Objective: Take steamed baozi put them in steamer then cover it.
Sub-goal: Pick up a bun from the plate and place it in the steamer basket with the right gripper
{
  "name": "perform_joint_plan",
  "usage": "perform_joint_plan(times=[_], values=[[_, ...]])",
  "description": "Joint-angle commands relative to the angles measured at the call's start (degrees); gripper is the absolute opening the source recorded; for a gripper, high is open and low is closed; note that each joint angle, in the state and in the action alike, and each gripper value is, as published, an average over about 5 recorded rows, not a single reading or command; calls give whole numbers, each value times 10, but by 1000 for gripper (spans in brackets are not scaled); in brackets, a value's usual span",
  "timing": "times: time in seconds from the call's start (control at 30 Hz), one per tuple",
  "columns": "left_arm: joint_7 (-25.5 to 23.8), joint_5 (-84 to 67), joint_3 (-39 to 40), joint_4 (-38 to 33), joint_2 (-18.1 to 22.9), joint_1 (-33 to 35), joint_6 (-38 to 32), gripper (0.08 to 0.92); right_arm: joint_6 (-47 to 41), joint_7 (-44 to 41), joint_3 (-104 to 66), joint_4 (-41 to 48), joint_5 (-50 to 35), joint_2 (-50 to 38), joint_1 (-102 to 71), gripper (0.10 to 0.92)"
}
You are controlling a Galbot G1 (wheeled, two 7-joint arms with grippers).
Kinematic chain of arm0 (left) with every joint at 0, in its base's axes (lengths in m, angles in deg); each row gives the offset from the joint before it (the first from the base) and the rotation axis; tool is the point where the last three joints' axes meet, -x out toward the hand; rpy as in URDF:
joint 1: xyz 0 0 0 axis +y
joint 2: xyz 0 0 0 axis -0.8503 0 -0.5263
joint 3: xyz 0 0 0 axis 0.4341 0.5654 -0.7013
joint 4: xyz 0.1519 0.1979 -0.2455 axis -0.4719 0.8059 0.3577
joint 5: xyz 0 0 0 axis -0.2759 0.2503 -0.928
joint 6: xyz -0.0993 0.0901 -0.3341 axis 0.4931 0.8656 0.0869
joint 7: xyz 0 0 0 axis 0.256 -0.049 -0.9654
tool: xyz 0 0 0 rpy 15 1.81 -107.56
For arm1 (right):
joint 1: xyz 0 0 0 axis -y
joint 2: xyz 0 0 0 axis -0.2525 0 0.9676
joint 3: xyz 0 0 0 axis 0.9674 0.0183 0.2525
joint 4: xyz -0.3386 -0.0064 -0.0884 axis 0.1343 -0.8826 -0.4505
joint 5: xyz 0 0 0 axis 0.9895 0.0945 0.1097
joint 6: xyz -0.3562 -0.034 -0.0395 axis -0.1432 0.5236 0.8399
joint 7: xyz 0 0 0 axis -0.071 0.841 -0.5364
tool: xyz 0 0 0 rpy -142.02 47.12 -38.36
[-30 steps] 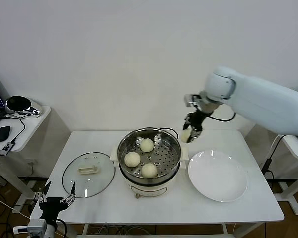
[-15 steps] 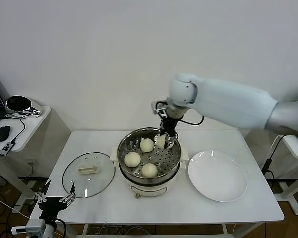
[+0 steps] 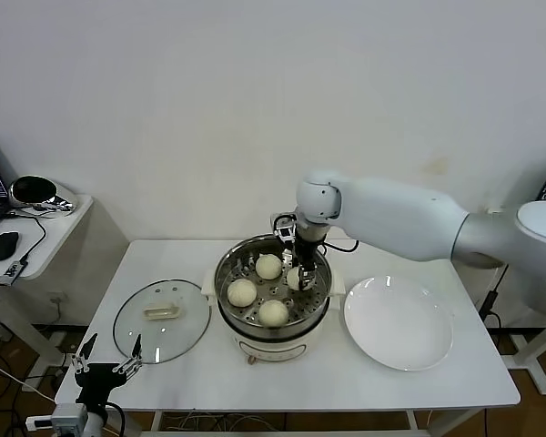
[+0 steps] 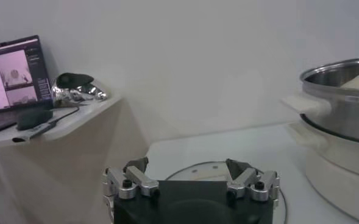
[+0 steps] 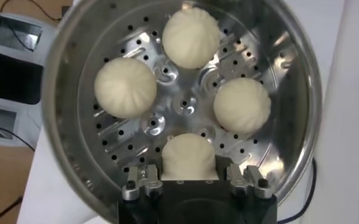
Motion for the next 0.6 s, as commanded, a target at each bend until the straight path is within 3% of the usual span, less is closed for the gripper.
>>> perform_joint_plan(times=[0.03,0.27,0.6], values=[[0,0,1,0,0,0,0,823,-9,9,-11,12,24,6,-40,543],[0,1,2,0,1,-1,0,823,-12,14,-23,10,21,-2,-43,544],[-1,3,3,1,5,-6,1,823,-6,-4,-50,-43,6,-67,17,799]])
